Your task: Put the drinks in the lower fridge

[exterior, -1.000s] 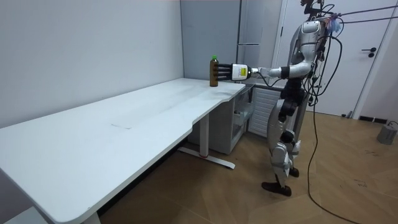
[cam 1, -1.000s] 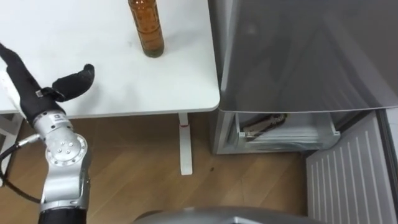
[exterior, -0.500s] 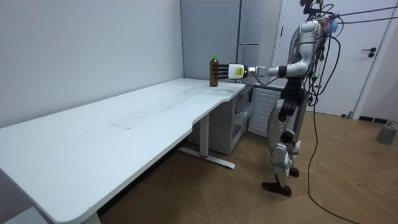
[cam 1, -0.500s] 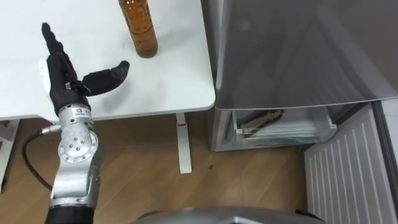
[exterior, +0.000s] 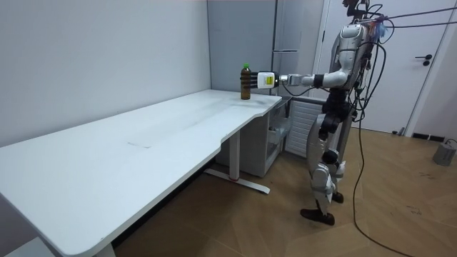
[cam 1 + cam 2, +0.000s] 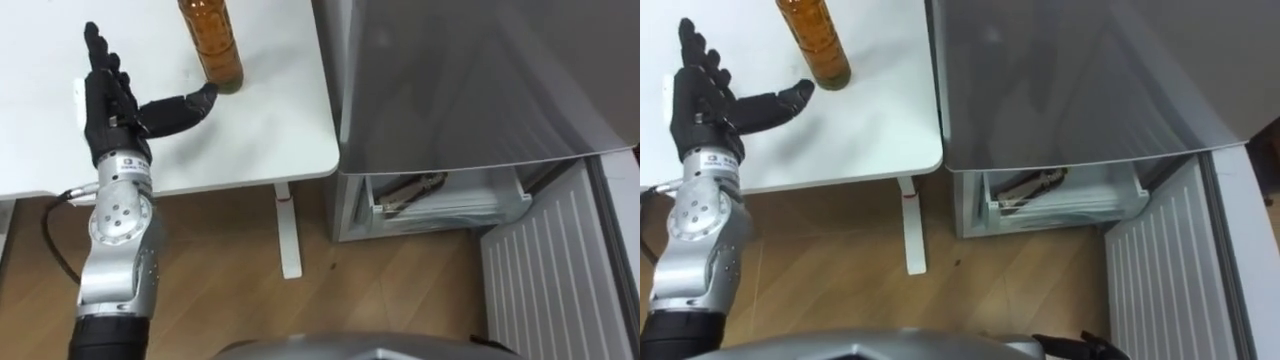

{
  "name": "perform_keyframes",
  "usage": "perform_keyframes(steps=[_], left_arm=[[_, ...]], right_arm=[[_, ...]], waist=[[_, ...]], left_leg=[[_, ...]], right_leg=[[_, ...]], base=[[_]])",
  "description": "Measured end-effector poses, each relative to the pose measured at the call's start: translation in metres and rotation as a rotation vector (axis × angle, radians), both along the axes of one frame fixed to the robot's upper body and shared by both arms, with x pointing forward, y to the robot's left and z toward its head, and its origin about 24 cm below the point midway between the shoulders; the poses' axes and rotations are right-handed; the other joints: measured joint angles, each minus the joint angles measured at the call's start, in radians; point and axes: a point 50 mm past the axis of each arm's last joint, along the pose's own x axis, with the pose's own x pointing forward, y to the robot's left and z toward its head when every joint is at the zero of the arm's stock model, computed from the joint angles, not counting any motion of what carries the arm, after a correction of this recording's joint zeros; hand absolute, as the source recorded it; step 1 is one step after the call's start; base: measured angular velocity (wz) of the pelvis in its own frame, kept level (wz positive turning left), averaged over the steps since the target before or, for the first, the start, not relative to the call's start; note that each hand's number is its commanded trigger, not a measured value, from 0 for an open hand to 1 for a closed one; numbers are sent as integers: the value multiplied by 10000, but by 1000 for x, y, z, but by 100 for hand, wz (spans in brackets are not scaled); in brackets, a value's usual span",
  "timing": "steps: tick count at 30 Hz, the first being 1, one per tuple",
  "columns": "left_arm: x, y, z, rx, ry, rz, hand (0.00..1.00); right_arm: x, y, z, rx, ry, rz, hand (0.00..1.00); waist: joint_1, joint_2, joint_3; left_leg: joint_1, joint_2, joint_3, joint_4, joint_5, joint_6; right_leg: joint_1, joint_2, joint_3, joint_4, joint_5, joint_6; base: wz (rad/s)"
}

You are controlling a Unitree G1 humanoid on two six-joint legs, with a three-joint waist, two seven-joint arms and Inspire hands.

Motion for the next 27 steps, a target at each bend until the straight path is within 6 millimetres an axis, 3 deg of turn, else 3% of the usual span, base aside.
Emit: perform_keyframes(steps=[5, 12, 16, 20, 27], left_arm=[[2, -1, -1, -696, 70, -168, 0], [23, 14, 10, -2560, -445, 310, 0], [27, 24, 7, -2648, -294, 861, 0], [26, 28, 8, -2506, -248, 983, 0], [27, 29, 2, -2568, 253, 1285, 0]], right_arm=[[-2, 0, 0, -3, 4, -207, 0], [-5, -2, 0, -158, 298, -125, 0], [-10, -4, 1, -209, 415, -147, 0], [-14, -5, 1, -292, 571, -282, 0], [-22, -7, 1, -471, 1203, 310, 0]], waist=[[-213, 61, 1], [-298, 113, 21], [-314, 196, 65], [-553, 249, 86], [-816, 333, 61]], left_leg=[[59, 39, 75, -10, 0, 0], [185, 97, 302, -34, 2, -5], [346, 118, 507, -133, 1, -4], [367, 120, 540, -183, 1, -4], [519, 138, 717, -327, 2, -5]], right_leg=[[2, 27, 34, 3, 35, -17], [-3, 87, 330, 11, 66, -39], [-5, 99, 556, 25, 81, -27], [-14, 101, 581, 24, 99, -24], [-14, 127, 801, 26, 99, -24]], base=[[-5], [-10], [-17], [-2], [-7]])
